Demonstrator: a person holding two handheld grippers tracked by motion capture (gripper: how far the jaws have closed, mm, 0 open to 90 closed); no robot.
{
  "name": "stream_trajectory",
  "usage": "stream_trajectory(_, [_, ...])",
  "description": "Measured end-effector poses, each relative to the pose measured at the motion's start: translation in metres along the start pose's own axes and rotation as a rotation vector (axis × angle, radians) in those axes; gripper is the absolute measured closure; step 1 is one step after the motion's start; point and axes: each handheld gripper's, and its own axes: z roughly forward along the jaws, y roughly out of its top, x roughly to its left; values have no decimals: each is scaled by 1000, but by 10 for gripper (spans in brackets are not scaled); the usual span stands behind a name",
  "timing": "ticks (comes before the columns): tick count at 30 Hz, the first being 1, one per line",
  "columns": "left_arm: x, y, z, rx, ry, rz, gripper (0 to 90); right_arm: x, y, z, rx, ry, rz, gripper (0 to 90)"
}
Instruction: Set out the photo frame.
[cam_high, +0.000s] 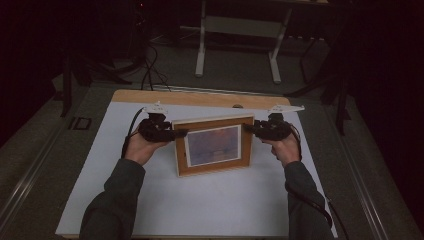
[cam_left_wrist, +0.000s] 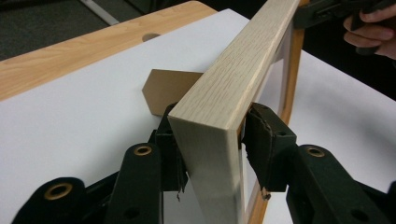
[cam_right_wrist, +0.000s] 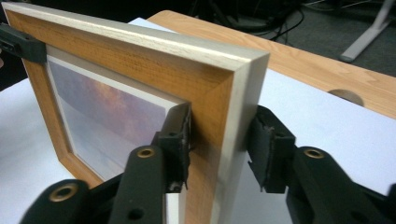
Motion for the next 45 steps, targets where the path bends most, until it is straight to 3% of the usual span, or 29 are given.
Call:
stream_trajectory(11, [9, 2, 7, -20, -24, 3, 583, 5, -8, -6, -29, -27, 48, 620])
stream_trajectory(16, [13, 3, 9, -27, -14, -8, 566, 9, -12, -9, -39, -37, 64, 622])
stream_trajectory(32, [16, 2, 9, -37, 1, -45, 550, 13, -13, -12, -28, -29, 57, 623])
stream_trajectory(38, [16, -1, 9, -21, 14, -57, 502, 17, -10, -13, 4, -63, 16, 590])
stream_trajectory(45, [15, -7, 4, -9, 19, -66, 483, 14, -12, -19, -5, -64, 24, 540])
